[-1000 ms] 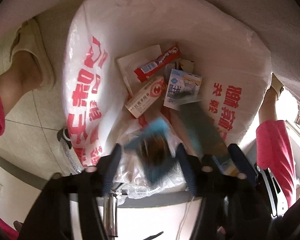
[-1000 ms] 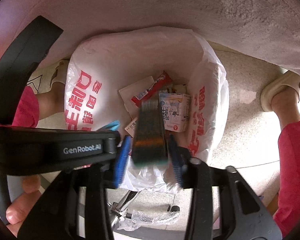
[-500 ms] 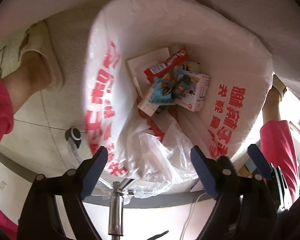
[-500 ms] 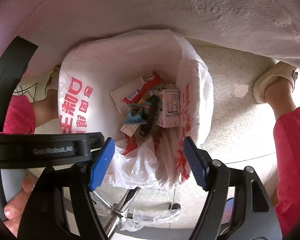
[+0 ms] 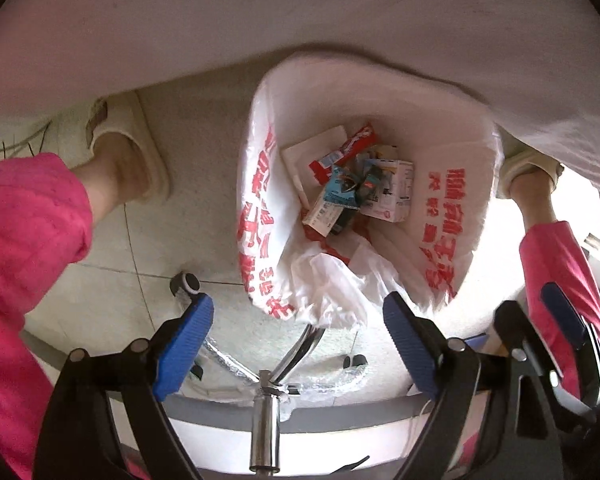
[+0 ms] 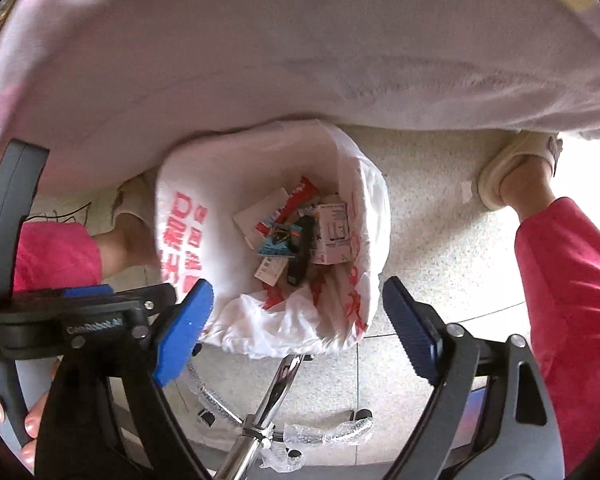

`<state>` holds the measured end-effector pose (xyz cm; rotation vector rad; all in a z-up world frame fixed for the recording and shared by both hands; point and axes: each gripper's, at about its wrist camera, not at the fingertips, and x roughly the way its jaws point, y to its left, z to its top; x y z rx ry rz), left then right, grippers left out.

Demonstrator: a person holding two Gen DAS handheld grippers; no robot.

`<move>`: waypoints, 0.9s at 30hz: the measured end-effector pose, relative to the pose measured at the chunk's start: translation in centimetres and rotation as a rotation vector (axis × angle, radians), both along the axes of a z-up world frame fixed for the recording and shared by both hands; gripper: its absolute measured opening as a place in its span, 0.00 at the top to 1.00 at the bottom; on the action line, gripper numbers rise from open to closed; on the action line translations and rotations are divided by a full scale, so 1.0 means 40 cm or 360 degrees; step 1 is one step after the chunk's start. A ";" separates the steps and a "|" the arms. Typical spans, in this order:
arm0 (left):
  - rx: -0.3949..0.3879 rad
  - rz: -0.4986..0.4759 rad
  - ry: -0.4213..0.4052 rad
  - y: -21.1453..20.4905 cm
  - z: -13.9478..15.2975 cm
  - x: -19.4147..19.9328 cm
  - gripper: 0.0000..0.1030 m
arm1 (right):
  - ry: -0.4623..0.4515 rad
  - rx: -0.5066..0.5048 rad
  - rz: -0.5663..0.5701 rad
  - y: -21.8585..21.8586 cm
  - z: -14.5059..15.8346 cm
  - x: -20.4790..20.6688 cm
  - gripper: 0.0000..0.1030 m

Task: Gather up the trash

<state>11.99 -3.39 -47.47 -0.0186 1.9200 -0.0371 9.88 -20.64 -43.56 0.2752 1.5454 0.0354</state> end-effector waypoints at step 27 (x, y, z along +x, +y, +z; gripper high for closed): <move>0.0138 -0.0249 -0.0912 -0.015 0.496 -0.204 0.18 | -0.0612 -0.0323 0.0106 0.062 0.456 -0.227 0.12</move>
